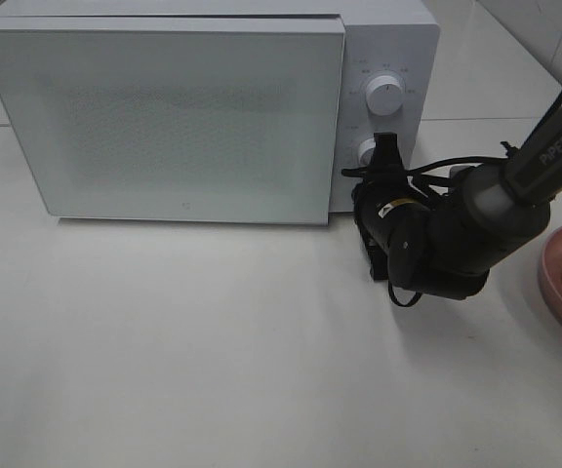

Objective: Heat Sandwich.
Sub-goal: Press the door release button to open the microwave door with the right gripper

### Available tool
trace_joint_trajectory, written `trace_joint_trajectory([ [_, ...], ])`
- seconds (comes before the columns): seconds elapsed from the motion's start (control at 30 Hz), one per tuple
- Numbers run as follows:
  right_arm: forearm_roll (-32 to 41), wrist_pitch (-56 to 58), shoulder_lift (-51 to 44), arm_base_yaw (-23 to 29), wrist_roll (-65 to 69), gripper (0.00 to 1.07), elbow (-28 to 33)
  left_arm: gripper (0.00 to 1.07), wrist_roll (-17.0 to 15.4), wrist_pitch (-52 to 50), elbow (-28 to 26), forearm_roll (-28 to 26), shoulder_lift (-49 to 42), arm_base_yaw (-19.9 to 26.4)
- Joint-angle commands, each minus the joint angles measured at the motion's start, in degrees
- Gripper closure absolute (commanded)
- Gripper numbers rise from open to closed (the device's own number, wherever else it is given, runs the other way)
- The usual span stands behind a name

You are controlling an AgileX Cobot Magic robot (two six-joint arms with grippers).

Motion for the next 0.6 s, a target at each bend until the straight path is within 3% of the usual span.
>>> trace_joint_trajectory([
  [0.03, -1.2, -12.0, 0.5, -2.8, -1.0, 1.07, -5.7, 0.09, -0.4, -0.7, 0.1, 0.1, -1.3, 0.2],
  [0.6, -1.6, -10.5, 0.3, -2.8, -1.0, 1.07, -5.4, 0.09, -0.4, -0.7, 0.1, 0.1, -1.3, 0.2],
])
